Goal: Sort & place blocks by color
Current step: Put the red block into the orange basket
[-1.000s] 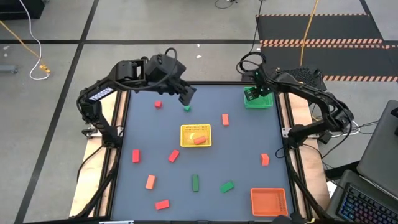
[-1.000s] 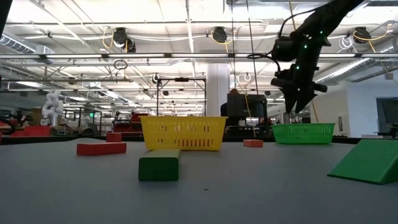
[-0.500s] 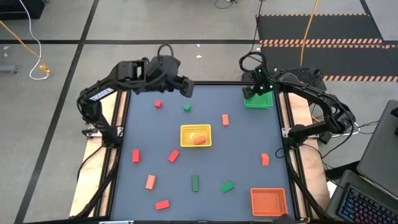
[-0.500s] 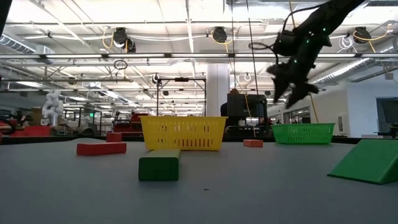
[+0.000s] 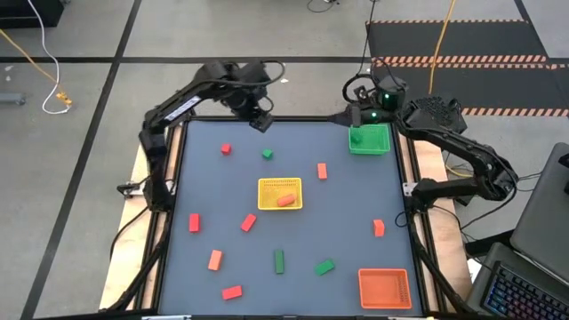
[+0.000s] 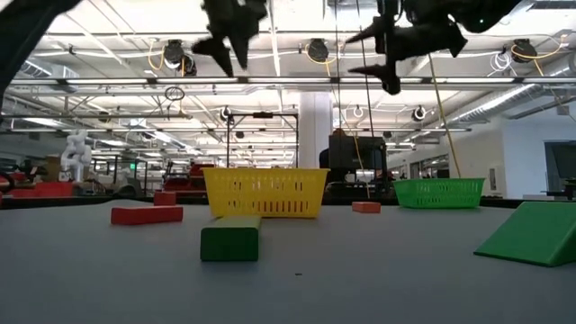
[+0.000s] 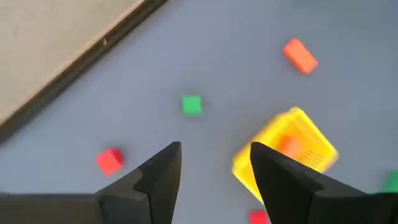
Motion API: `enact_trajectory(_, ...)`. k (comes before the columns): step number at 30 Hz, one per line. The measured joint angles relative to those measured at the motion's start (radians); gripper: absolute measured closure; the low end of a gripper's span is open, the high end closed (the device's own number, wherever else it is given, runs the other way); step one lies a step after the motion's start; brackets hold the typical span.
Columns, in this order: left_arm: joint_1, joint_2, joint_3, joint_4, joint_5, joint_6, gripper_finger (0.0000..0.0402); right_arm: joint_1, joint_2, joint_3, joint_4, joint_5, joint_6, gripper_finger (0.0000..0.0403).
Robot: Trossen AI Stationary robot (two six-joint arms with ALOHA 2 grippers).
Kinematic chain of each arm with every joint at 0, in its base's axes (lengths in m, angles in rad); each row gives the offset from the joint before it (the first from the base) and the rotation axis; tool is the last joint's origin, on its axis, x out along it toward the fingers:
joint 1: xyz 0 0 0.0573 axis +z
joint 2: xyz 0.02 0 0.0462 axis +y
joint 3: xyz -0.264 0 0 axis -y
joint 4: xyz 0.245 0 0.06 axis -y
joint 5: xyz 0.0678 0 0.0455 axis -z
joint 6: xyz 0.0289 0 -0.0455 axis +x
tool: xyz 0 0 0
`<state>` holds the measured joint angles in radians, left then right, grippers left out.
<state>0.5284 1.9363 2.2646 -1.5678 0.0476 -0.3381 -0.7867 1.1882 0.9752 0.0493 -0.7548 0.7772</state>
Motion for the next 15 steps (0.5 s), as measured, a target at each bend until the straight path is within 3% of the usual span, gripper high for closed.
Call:
enact_trajectory(7, 0.073, 0.100, -0.041, 0.001, -0.045, 0.112, 0.0206, 0.112, -0.040, 0.000, 0.047, 0.006, 0.091, 0.0153)
enact_trajectory(15, 0.176, 0.120, -0.222, -0.003, -0.132, 0.158, 0.0206, 0.246, -0.091, 0.000, 0.052, 0.190, 0.127, 0.0154)
